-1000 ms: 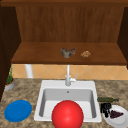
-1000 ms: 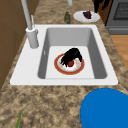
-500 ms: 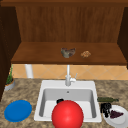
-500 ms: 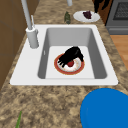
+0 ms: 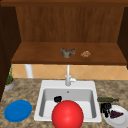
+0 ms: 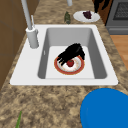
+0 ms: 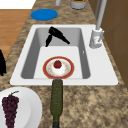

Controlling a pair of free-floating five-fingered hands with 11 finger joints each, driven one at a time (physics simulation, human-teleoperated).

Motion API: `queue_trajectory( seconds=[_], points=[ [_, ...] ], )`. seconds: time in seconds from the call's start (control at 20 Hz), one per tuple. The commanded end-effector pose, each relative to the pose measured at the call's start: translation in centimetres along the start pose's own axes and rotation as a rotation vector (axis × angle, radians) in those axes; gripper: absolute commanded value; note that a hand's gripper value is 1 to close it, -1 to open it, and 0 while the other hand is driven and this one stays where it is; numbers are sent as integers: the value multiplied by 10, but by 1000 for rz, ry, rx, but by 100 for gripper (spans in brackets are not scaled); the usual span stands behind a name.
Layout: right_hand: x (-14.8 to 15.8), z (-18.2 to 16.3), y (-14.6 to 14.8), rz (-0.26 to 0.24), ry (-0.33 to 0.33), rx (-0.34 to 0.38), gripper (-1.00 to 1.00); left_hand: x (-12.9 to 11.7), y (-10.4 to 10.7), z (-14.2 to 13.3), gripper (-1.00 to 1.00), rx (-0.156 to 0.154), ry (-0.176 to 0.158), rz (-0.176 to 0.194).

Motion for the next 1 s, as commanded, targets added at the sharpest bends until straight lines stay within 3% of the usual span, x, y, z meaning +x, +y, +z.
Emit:
queue_trajectory(
  seconds=[0.0,0.3,0.5,0.55,0.7,0.75,0.8,0.95],
  points=[
    [0,0,0,0,0,0,0,10,9,6,-100,-70,-80,-62],
    [0,0,0,0,0,0,0,40,15,30,-100,-31,-44,-59],
    [0,0,0,0,0,0,0,57,13,47,-100,-19,-45,-77],
    [0,0,0,0,0,0,0,63,8,51,-100,-1,-20,-96],
    [0,0,0,0,0,0,0,78,4,66,-100,3,-20,-114],
    [0,0,0,0,0,0,0,82,4,68,-100,11,-27,-131],
    [0,0,0,0,0,0,0,87,15,66,-100,0,-52,-145],
    [0,0,0,0,0,0,0,104,25,75,-100,-8,-65,-136]
  ],
)
